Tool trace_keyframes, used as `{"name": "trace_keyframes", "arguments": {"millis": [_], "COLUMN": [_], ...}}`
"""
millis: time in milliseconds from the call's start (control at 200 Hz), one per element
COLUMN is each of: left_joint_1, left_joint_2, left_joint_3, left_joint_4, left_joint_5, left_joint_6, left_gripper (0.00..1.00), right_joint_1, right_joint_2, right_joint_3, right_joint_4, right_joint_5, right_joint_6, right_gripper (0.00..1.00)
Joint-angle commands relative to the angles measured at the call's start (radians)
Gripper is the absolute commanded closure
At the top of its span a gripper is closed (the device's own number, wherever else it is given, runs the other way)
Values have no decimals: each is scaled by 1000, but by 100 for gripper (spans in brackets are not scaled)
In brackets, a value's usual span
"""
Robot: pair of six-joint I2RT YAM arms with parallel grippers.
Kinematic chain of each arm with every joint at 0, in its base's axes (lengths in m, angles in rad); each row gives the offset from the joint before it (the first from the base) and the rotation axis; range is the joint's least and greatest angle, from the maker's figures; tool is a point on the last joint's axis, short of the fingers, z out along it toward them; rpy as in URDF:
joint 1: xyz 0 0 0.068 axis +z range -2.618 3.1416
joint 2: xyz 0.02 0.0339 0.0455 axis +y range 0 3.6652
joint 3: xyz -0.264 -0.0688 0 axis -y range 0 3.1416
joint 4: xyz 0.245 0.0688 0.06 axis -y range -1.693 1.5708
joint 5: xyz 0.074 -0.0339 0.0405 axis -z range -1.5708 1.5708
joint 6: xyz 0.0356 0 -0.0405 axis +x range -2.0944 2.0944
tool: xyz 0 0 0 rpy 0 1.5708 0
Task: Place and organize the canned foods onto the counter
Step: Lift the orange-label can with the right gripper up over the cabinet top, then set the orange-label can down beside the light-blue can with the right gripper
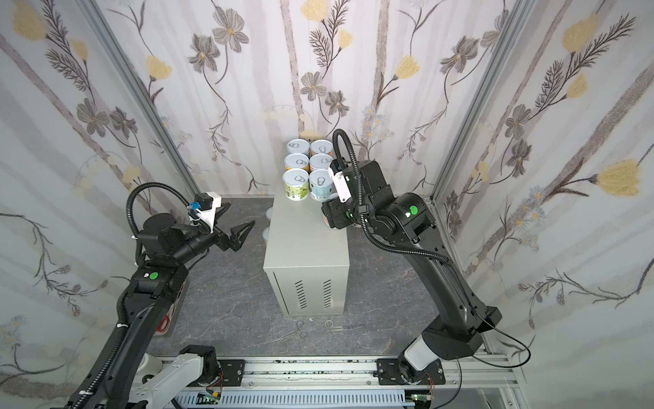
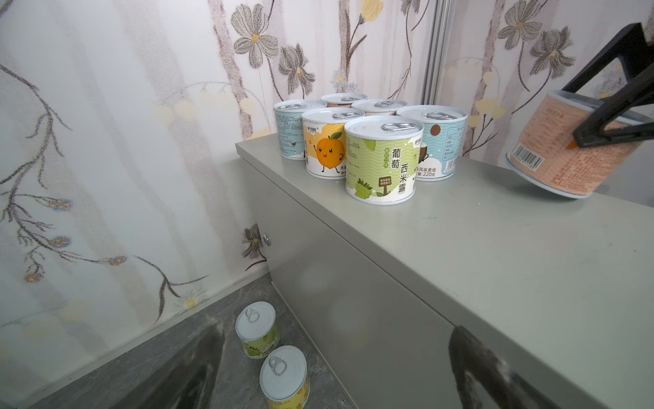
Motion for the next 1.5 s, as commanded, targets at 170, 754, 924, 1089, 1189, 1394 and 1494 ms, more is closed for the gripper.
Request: {"name": "trace_keyframes", "arguments": {"millis": [170,754,924,1089,1189,1394,1494], "left_joint_1": [1,2,1,2,2,2,2], "left_joint_2": [-7,-9,-8,-4,2,10,8], "left_joint_3": [-8,-14,-14,-12,-9,-18,-25], "left_joint_4": [41,60,61,60,59,86,103], "left_joint_5": [18,18,21,21,19,44,27], "left_joint_6": [4,-18,-20,-20,-19,-10,-9], "left_gripper": [0,0,0,0,0,0,0], "right_joint_1": [8,9,8,10,9,8,10], "right_joint_2": [24,83,67,-26,-109,-304,-378], "right_joint_3": [11,5,-9,-119,-252,-580,-704], "right_joint_4": [33,67,90,201,308,550,653], "right_joint_5": [13,-22,-29,-50,-63,-73,-80], "right_joint_6": [-23,-54,-60,-69,-69,-75,-70], "right_gripper": [29,18,12,10,5,2,1]}}
